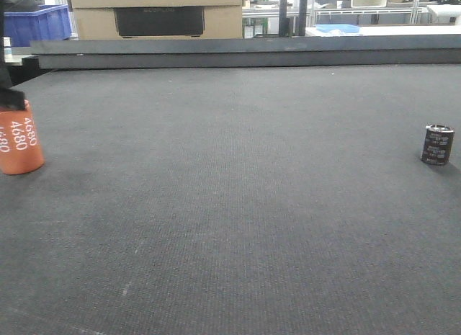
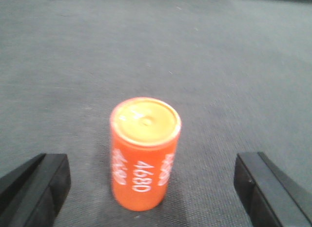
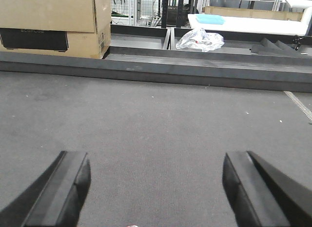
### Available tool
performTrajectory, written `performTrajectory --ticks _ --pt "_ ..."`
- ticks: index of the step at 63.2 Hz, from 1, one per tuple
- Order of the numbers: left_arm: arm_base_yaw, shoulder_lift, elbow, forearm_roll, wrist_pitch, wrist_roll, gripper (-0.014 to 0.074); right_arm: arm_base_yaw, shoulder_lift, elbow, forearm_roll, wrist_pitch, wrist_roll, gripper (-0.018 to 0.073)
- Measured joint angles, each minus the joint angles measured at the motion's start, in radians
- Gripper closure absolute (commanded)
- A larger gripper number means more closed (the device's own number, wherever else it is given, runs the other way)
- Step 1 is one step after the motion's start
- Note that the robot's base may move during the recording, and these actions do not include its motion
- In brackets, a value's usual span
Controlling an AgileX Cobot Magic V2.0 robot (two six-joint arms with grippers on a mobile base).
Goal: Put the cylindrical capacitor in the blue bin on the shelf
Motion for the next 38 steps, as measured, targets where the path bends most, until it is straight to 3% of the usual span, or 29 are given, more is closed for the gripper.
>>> performTrajectory --ticks 16,38 --pt "0.0 0.131 -0.009 0.012 -0.162 0.0 0.0017 0.006 0.044 0.087 0.0 -0.071 0.0 0.0113" --pt "0.0 0.189 -0.092 -0.034 -0.186 0.0 0.0017 0.019 0.29 0.352 0.0 -0.515 0.0 0.0113"
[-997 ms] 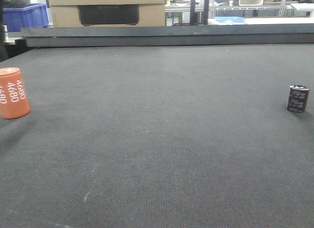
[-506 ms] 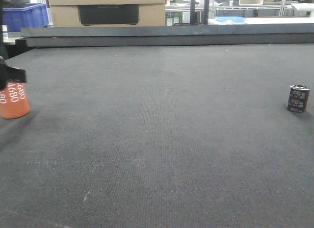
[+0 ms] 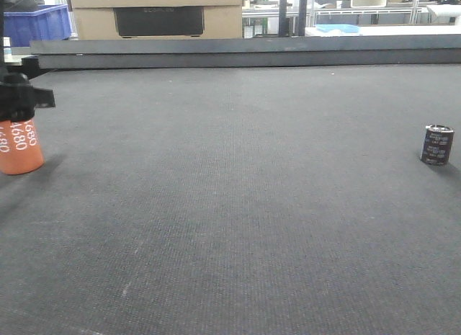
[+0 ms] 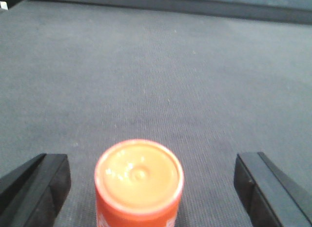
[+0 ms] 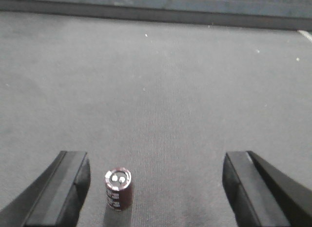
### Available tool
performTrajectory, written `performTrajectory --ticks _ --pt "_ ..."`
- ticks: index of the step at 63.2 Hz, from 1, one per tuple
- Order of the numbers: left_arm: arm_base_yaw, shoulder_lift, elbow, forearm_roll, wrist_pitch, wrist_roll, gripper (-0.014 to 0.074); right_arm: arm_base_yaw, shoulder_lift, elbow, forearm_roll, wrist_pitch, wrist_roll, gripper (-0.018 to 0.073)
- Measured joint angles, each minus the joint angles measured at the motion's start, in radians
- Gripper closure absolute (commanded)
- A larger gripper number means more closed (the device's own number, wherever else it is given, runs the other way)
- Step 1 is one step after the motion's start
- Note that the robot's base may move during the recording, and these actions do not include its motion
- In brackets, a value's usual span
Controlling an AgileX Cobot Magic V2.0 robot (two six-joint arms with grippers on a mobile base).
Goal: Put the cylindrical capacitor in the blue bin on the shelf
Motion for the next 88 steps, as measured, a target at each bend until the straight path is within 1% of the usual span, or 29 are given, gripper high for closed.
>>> performTrajectory --ticks 11,18,26,31,45,55,76,81,88 --pt "0.0 0.002 -0.002 -0.006 0.008 0.0 0.0017 0.067 0.146 0.068 0.0 -0.228 0.01 0.0113" --pt "0.0 0.002 -0.002 -0.006 0.037 0.0 0.0017 0.1 0.264 0.078 0.0 -0.332 0.016 0.0113" --pt "0.0 0.002 -0.002 -0.008 0.06 0.0 0.0017 0.103 0.419 0.078 0.002 -0.467 0.02 0.0113" --pt "0.0 0.002 -0.002 -0.008 0.064 0.0 0.0017 0.103 0.516 0.078 0.004 -0.574 0.022 0.0113" --pt "0.0 0.002 -0.002 -0.008 0.066 0.0 0.0017 0.104 0.718 0.059 0.017 -0.744 0.022 0.0113" --pt "0.0 0.002 -0.004 -0.008 0.066 0.0 0.0017 0.104 0.796 0.017 0.044 -0.796 0.022 0.0113" --pt "0.0 0.002 -0.004 -0.008 0.066 0.0 0.0017 0.104 0.879 -0.071 0.046 -0.803 0.023 0.0125" --pt "0.0 0.002 -0.004 -0.008 0.066 0.0 0.0017 0.104 0.888 -0.077 0.046 -0.803 0.023 0.0184" --pt "0.0 0.002 -0.004 -0.008 0.066 0.0 0.0017 0.104 0.889 -0.078 0.046 -0.785 0.023 0.0361"
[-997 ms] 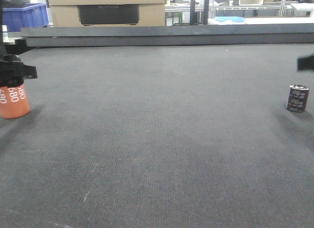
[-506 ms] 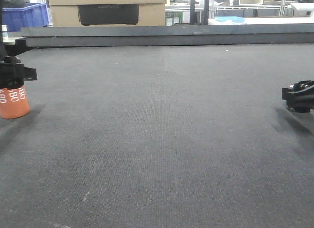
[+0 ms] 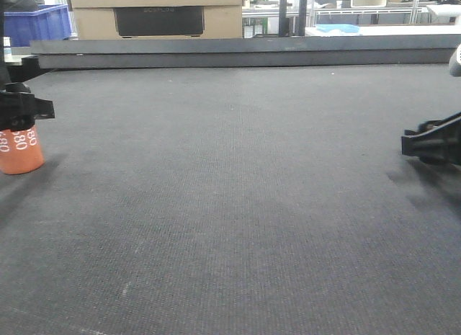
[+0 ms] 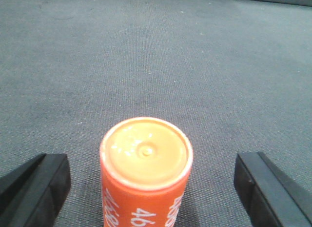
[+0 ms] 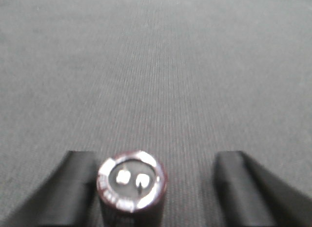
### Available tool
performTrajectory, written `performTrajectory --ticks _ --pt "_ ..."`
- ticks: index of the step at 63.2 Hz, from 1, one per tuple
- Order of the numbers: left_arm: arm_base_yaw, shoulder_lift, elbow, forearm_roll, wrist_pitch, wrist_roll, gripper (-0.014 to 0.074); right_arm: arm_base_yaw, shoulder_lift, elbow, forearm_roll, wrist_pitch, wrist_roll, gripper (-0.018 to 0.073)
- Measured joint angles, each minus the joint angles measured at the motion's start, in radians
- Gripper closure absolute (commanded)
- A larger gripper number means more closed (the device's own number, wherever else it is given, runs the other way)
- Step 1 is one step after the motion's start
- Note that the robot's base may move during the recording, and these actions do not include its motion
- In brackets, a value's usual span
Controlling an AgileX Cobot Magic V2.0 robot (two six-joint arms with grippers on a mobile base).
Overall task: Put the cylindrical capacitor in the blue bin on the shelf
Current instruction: 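Close both grippers on the cylinders and lift them off the table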
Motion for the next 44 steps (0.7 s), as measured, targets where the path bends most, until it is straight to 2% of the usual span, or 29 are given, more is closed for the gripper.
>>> performTrajectory --ticks 10,15,32,44 --pt "0.0 0.0 0.0 0.0 0.0 0.0 0.0017 0.002 0.0 0.0 0.0 0.004 0.002 0.0622" --pt "0.0 0.0 0.0 0.012 0.0 0.0 0.0017 0.002 0.0 0.0 0.0 0.004 0.002 0.0725" --pt "-0.037 0.0 0.0 0.024 0.08 0.0 0.0017 0.002 0.0 0.0 0.0 0.004 0.002 0.072" --pt "-0.046 0.013 0.0 -0.052 0.077 0.0 0.0017 0.002 0.0 0.0 0.0 0.004 0.002 0.0721"
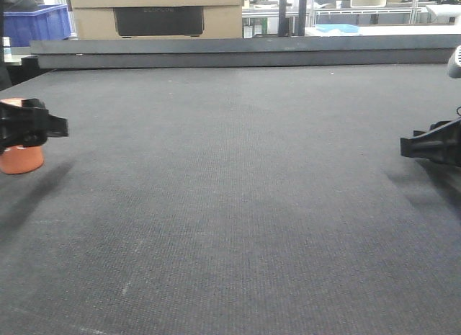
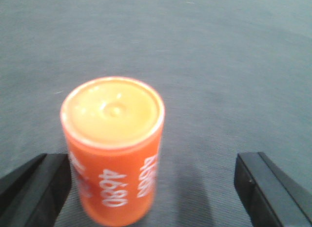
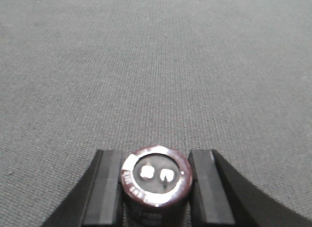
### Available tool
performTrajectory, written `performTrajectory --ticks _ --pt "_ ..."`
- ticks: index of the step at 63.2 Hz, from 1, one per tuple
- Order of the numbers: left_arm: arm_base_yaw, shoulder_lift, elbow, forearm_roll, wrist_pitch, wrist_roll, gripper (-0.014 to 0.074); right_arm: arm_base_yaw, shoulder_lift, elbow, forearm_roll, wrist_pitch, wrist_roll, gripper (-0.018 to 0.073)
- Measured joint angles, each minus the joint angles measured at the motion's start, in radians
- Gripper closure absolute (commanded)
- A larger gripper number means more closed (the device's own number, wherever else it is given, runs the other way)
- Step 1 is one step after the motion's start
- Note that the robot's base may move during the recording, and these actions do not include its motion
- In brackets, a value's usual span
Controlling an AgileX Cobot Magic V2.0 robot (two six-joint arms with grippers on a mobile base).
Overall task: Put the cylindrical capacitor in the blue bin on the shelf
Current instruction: 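Close both grippers on the cylinders and lift them off the table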
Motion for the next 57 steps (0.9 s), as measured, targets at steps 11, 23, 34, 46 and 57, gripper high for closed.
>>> performTrajectory --ticks 11,23,34,46,57 --pt "0.0 0.053 -0.002 -0.023 -0.079 -0.002 0.0017 0.0 0.0 0.0 0.0 0.0 0.0 0.0721" --pt "0.0 0.11 -0.002 -0.032 -0.166 -0.002 0.0017 0.0 0.0 0.0 0.0 0.0 0.0 0.0721" --pt "0.0 0.149 -0.002 -0.046 -0.221 -0.002 0.0073 0.0 0.0 0.0 0.0 0.0 0.0 0.0721" --pt "0.0 0.159 -0.002 -0.051 -0.279 0.0 0.0441 0.0 0.0 0.0 0.0 0.0 0.0 0.0721" --pt "0.0 0.159 -0.002 -0.051 -0.297 0.0 0.0708 0.0 0.0 0.0 0.0 0.0 0.0 0.0721"
